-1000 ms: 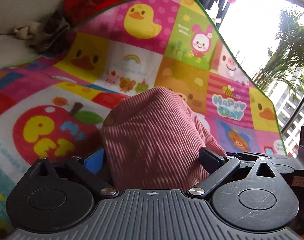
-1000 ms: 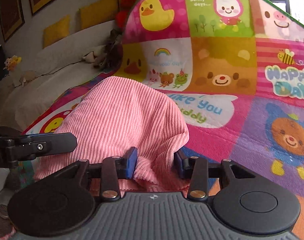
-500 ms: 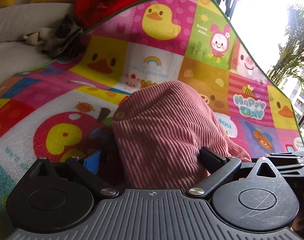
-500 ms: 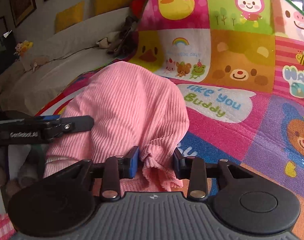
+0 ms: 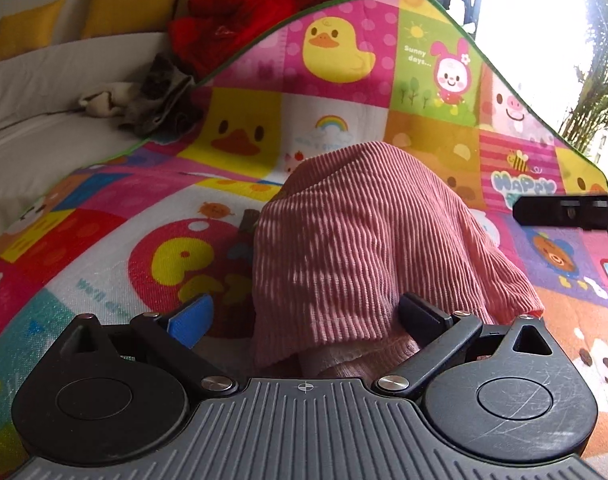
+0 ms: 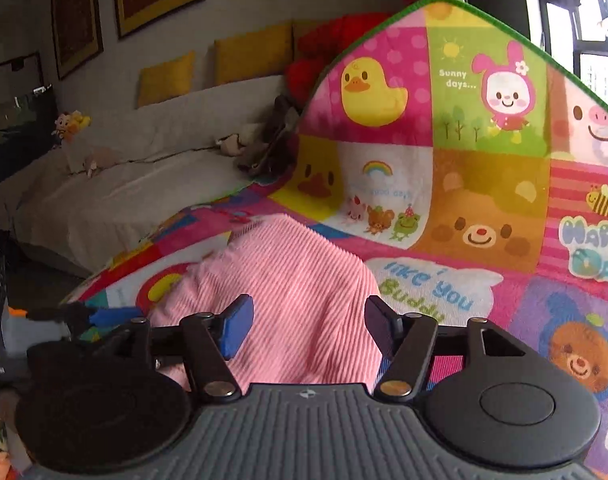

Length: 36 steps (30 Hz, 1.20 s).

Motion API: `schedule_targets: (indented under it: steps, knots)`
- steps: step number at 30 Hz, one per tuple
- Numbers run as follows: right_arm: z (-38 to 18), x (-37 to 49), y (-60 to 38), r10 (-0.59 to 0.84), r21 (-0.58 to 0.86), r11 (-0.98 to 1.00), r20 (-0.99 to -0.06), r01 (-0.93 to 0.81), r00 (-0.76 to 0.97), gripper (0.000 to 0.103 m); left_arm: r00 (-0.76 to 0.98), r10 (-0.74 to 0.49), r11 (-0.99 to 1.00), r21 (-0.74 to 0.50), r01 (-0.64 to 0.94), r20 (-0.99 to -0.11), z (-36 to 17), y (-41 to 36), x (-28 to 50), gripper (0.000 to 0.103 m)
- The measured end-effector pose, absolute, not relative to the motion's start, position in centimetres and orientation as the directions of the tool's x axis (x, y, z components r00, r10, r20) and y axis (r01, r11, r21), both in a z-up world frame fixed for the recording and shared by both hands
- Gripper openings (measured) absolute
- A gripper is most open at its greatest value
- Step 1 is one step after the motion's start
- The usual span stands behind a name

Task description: Fold clothes

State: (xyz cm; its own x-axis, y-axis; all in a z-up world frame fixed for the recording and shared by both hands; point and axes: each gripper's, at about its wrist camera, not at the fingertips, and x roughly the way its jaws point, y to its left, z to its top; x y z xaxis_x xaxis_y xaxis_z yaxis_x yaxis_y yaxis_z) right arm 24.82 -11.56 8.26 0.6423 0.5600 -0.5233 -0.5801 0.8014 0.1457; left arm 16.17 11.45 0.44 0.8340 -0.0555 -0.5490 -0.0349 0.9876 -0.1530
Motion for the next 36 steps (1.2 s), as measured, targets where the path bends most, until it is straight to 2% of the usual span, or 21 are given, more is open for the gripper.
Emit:
schedule_targets:
  steps: [3, 7, 11, 20, 26, 32, 36]
  knots:
    - [8.5, 26.5, -9.7, 0.571, 0.163, 0.797, -0.517, -0.582, 0.638, 0.069, 0.833, -0.070, 0.986, -0.165, -0.026, -0.548, 0.3, 11.5, 16.0, 0.101]
    - [5.4, 29.0, -6.0, 0.519, 0.114, 0.815, -0.582, -0.569, 0.626, 0.070, 0.831, -0.089, 0.982, -0.188, -0.018, -0.549, 0.1, 11.8, 16.0, 0.101]
    - [3.1, 30.1, -4.3, 0.444, -0.006, 0.828, -0.604, -0.561, 0.661, 0.084, 0.828, -0.106, 0.979, -0.203, -0.010, -0.551, 0.0, 11.9, 16.0, 0.101]
    - [3.8, 30.1, -4.6, 0.445, -0.003, 0.824, -0.618, -0.567, 0.649, 0.085, 0.819, -0.134, 0.972, -0.234, -0.001, -0.558, -0.3, 12.2, 16.2, 0.102]
    - [6.6, 30.9, -4.4, 0.451, 0.004, 0.846, -0.537, -0.533, 0.713, 0.085, 0.854, -0.190, 0.956, -0.289, 0.049, -0.484, 0.4, 12.5, 15.2, 0.102]
    - [2.2, 34.7, -3.2, 0.301, -0.096, 0.876, -0.656, -0.473, 0.692, 0.085, 0.886, -0.173, 0.938, -0.346, 0.015, -0.429, 1.0, 13.8, 14.9, 0.102]
    - [2.4, 33.7, -3.7, 0.313, -0.076, 0.885, -0.635, -0.460, 0.706, 0.086, 0.886, -0.153, 0.933, -0.360, -0.017, -0.438, 1.0, 14.5, 15.1, 0.102]
